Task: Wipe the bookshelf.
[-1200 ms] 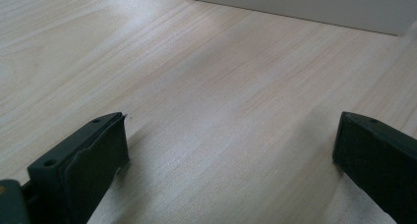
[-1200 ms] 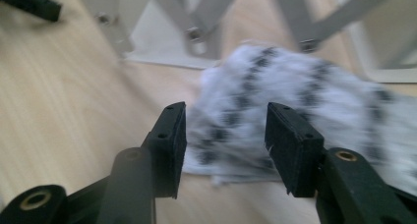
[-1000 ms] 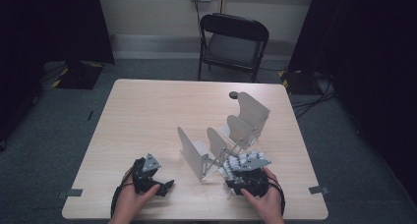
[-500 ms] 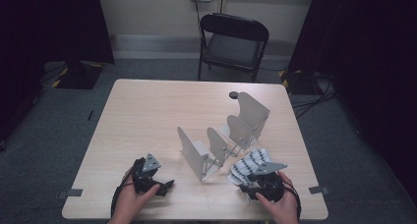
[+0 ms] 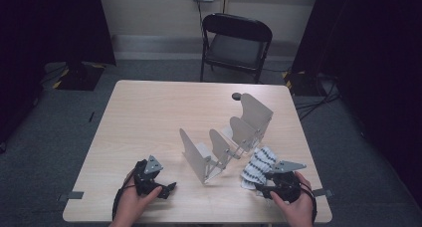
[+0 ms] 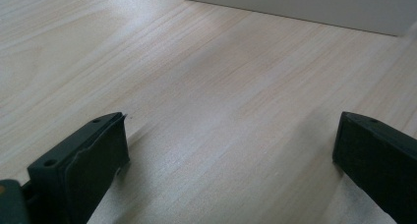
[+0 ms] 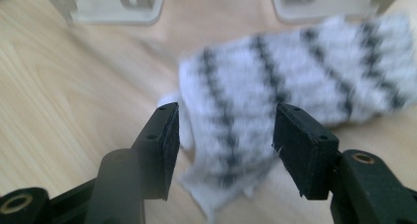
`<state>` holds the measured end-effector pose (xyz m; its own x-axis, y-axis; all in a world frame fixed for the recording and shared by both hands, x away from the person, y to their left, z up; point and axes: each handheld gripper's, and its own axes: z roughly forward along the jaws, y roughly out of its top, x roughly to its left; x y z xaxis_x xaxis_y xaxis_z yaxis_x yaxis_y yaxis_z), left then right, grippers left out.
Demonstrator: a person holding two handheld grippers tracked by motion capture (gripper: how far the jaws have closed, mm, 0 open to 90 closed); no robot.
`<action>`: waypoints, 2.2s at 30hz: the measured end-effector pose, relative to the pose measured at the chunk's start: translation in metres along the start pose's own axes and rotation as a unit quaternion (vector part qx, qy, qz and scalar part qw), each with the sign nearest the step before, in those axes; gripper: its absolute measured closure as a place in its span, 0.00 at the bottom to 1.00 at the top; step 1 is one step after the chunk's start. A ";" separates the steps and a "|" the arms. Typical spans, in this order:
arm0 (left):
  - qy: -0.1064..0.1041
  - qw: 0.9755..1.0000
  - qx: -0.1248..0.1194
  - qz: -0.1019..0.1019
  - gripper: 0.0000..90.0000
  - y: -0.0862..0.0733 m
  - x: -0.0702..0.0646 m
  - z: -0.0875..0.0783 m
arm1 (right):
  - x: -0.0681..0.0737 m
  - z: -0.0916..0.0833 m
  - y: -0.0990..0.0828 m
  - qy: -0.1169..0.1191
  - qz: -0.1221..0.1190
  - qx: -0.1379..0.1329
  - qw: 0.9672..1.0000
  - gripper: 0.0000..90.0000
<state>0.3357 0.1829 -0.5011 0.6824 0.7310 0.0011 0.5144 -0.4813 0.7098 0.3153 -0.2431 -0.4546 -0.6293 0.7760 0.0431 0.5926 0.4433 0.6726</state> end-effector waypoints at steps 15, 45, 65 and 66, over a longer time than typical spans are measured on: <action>-0.003 1.000 0.000 -0.001 0.00 0.001 0.000 0.001 | 0.008 0.025 0.002 0.021 -0.016 0.026 0.999 0.56; -0.002 1.000 -0.001 -0.001 0.00 0.002 0.000 0.003 | -0.031 0.026 -0.017 -0.081 0.077 -0.019 0.994 0.57; -0.002 1.000 -0.001 -0.001 0.00 0.002 0.000 0.003 | -0.024 0.021 -0.017 -0.063 0.089 -0.006 0.994 0.81; -0.002 1.000 -0.002 -0.001 0.00 0.002 0.000 0.003 | -0.024 0.021 -0.016 -0.062 0.087 -0.007 0.994 0.81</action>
<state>0.3381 0.1805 -0.5013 0.6839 0.7296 -0.0036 0.5141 -0.4784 0.7119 0.3311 -0.2593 -0.4824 -0.4508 0.8900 0.0684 0.6796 0.2926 0.6727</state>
